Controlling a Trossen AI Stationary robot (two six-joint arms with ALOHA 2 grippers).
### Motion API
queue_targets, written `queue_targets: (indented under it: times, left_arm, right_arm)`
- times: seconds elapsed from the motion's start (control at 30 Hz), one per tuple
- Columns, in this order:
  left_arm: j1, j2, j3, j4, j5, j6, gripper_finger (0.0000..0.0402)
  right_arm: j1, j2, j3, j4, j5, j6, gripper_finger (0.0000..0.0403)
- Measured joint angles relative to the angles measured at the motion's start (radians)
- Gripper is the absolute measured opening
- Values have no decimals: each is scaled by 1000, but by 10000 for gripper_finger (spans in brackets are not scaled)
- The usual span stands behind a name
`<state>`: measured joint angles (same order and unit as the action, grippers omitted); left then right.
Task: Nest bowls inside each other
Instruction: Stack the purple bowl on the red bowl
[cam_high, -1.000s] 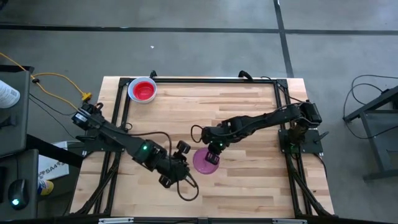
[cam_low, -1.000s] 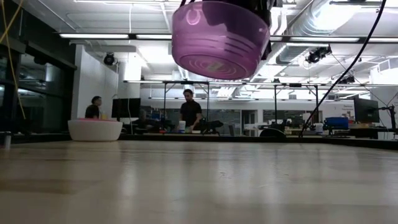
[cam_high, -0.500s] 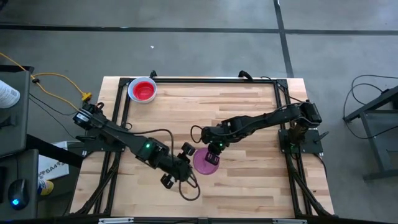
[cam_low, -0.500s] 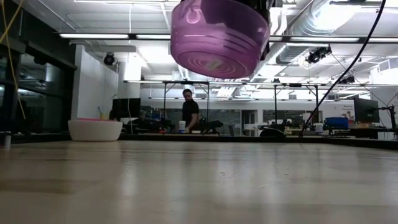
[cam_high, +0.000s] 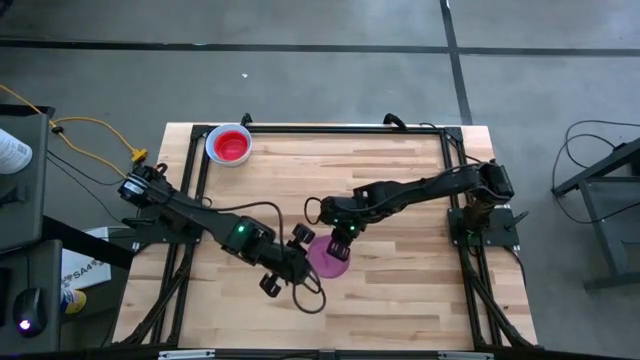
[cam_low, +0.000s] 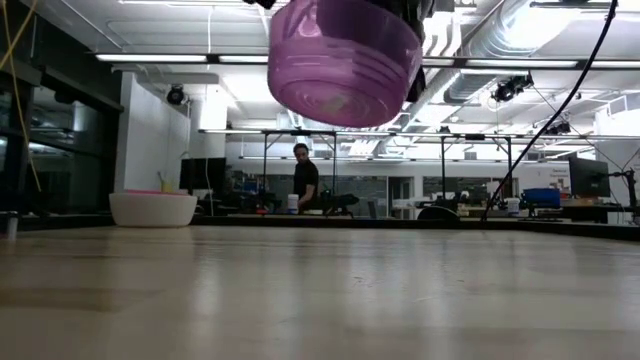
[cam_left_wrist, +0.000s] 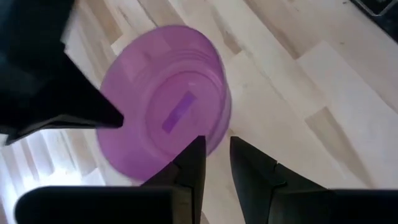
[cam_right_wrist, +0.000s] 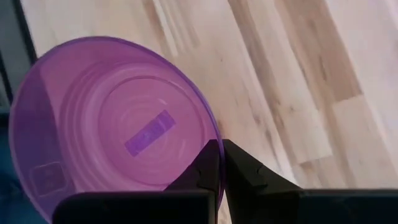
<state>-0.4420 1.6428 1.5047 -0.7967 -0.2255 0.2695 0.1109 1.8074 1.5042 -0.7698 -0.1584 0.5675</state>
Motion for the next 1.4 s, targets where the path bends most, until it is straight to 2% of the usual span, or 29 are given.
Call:
queue_targets:
  times: [0.5,0.67,1.4]
  left_arm:
    - [2,8,0,43,15,69,72]
    - [40,34,1,48,88,69,72]
    - [43,43,0,39,82,105,72]
  right_arm:
    - [-2,0,10,4,3,-34,3]
    - [1,0,9,2,0,-45,3]
    - [8,0,9,25,-54,-69,3]
